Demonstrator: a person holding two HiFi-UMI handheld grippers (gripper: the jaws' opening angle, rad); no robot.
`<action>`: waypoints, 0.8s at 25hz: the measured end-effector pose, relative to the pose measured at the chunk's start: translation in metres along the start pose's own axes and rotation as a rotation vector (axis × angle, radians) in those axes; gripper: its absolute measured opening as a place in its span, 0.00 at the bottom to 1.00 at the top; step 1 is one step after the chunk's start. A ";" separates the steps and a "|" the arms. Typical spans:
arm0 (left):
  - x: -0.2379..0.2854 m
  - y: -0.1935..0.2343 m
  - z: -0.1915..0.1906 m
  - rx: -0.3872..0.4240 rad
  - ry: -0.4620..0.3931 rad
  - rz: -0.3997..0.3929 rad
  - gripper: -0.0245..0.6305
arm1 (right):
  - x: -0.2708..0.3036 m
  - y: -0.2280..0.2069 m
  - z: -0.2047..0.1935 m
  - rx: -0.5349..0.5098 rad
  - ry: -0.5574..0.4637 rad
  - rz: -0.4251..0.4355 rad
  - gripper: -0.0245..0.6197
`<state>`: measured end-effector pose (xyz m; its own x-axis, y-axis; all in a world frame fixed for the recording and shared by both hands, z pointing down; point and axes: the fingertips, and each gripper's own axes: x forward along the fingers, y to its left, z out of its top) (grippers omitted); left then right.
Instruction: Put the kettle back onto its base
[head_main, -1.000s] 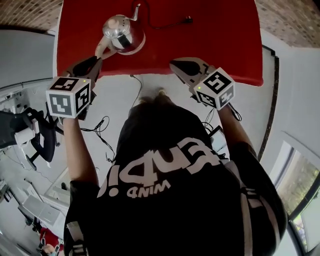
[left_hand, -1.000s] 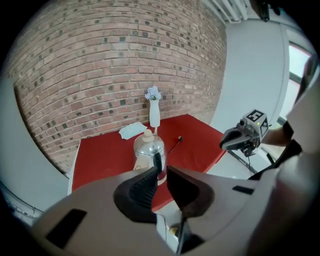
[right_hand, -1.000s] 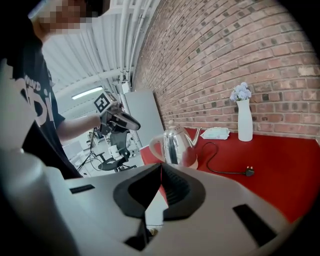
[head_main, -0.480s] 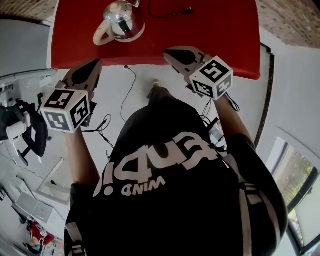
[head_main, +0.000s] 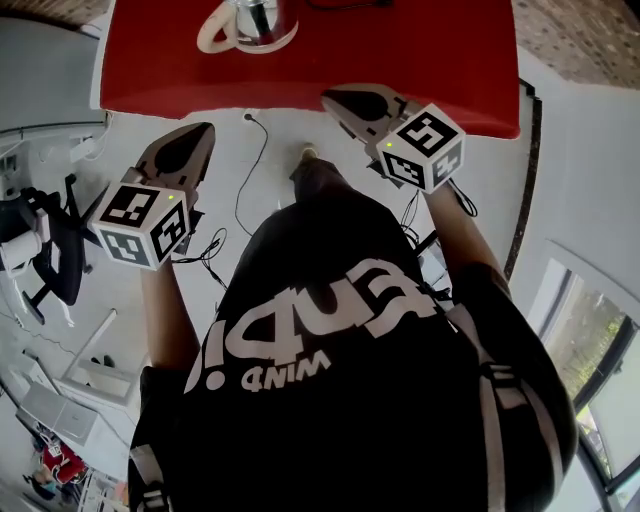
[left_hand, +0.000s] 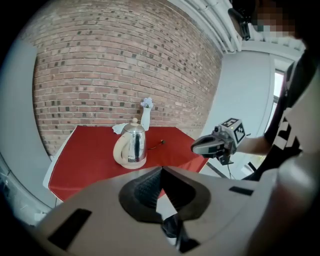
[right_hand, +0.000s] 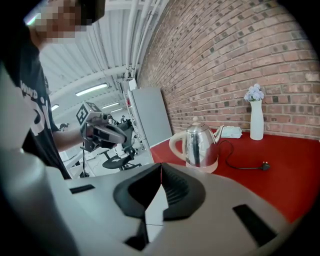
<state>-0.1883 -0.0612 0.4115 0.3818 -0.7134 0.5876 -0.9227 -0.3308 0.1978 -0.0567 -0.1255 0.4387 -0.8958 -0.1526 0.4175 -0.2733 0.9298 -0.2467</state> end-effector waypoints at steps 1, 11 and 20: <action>-0.004 -0.001 -0.004 0.001 -0.004 -0.002 0.05 | 0.000 0.007 -0.001 -0.005 0.001 0.000 0.07; -0.052 -0.023 -0.040 0.043 -0.069 -0.020 0.05 | -0.023 0.075 -0.008 -0.086 0.007 -0.010 0.07; -0.103 -0.073 -0.064 0.088 -0.162 -0.059 0.05 | -0.064 0.147 -0.005 -0.085 -0.080 -0.067 0.07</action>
<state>-0.1642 0.0759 0.3864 0.4448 -0.7793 0.4413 -0.8932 -0.4224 0.1544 -0.0377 0.0225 0.3796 -0.9026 -0.2386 0.3583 -0.3059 0.9411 -0.1439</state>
